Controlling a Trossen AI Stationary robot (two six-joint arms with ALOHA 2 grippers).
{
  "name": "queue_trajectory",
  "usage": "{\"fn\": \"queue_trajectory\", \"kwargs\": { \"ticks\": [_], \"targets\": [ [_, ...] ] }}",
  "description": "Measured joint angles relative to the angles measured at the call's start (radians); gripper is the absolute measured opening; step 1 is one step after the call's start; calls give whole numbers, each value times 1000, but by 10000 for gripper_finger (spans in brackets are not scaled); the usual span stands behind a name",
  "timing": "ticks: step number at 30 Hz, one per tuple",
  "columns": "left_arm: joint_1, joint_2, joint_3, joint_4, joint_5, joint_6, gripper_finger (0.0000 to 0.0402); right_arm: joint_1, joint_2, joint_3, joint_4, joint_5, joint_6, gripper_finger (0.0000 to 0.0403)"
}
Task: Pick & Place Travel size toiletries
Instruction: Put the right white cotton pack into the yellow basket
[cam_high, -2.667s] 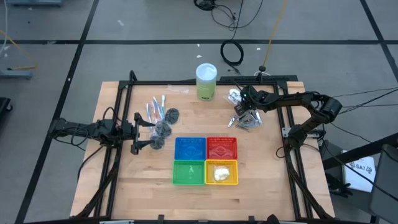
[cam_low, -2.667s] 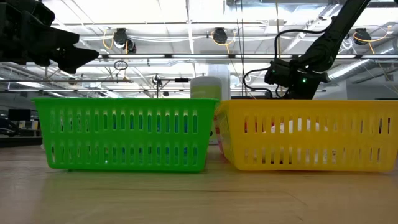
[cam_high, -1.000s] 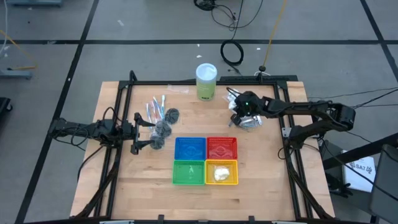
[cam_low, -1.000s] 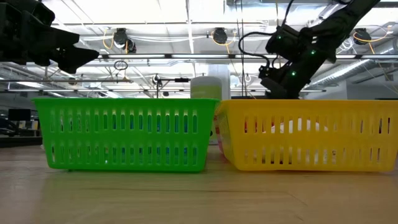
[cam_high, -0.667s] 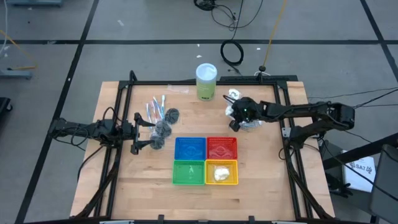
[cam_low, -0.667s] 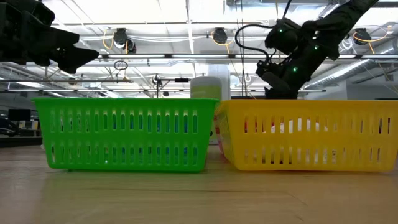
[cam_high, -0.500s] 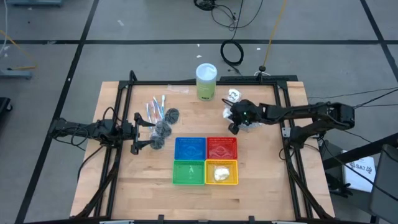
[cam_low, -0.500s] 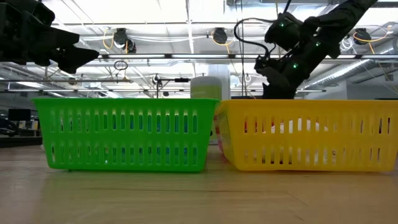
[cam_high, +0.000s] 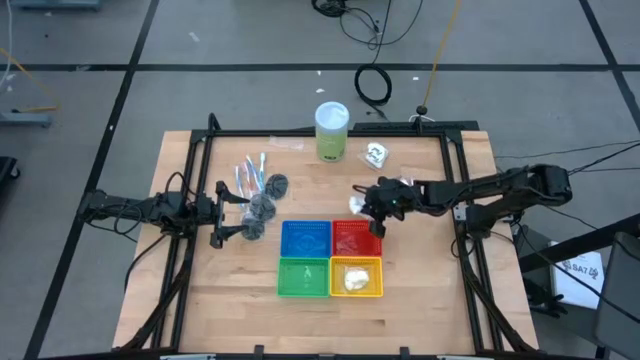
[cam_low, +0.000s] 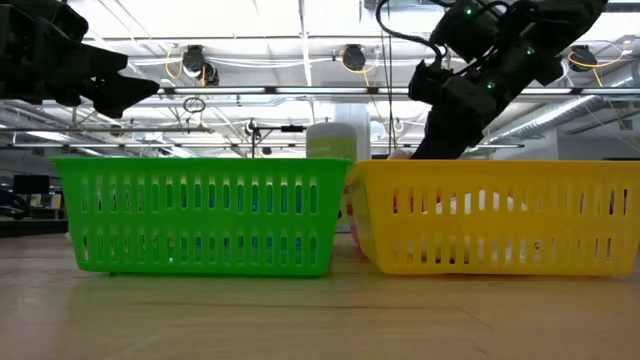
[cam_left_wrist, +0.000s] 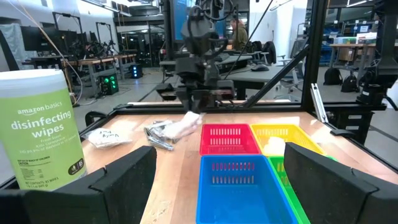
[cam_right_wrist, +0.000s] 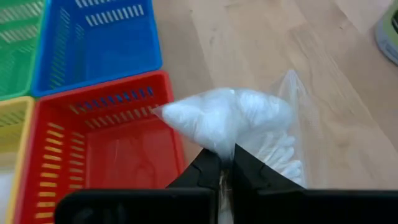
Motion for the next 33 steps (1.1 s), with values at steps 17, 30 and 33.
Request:
{"fn": "queue_trajectory", "kwargs": {
  "ticks": [17, 30, 33],
  "targets": [
    [0, 0, 0, 0, 0, 0, 347, 150, -1, 0, 174, 0, -82, 4],
    [0, 0, 0, 0, 0, 0, 347, 322, -21, 52, 171, 1, -68, 4],
    [0, 0, 0, 0, 0, 0, 347, 365, -21, 125, 68, 35, -58, 4]
  ]
}}
